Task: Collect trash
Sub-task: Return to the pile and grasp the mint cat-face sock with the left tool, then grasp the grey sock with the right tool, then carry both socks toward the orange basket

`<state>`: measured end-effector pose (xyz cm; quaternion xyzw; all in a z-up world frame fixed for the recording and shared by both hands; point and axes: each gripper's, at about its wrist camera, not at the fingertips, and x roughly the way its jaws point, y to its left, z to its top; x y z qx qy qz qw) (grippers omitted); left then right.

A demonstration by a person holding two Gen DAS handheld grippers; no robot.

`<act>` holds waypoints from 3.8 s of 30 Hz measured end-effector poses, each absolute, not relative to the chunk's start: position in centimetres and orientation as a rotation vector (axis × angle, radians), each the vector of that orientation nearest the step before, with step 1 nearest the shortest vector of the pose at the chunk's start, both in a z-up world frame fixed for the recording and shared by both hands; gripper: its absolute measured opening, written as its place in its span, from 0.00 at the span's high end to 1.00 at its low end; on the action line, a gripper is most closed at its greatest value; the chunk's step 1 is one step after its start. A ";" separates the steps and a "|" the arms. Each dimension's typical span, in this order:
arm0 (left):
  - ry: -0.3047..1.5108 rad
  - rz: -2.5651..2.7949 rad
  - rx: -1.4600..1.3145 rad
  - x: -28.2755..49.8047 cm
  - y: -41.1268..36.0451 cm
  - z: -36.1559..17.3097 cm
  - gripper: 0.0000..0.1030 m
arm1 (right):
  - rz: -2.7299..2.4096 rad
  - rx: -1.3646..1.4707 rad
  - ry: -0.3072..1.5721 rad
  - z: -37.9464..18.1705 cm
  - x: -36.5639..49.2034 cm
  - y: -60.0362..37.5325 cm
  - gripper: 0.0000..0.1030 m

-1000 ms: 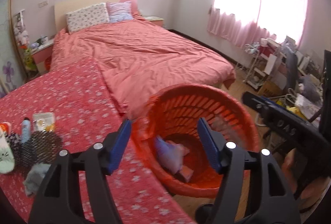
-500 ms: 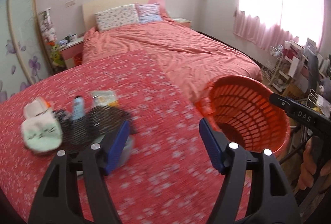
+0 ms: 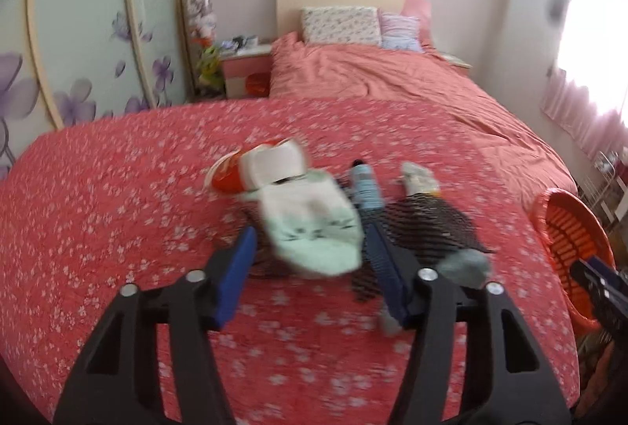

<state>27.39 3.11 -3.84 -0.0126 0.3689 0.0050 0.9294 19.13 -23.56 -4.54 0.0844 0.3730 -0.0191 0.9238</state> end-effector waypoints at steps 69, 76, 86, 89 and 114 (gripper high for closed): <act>0.786 -0.011 -0.277 22.5 15.9 -5.2 0.43 | 0.001 0.088 0.856 -6.7 21.5 -16.4 0.93; 0.774 -0.009 -0.273 24.1 15.9 -4.4 0.34 | -0.003 0.089 0.863 -7.0 21.9 -16.6 0.93; 0.837 -0.038 -0.235 25.3 15.4 -5.7 0.94 | 0.018 0.094 0.841 -6.0 21.5 -16.9 0.93; 0.808 -0.031 -0.224 24.7 15.7 -4.4 0.94 | 0.028 0.104 0.817 -5.1 21.0 -17.1 0.93; 0.586 -0.262 -0.140 20.3 4.0 6.3 0.95 | 0.002 0.192 0.520 3.6 13.5 -23.7 0.93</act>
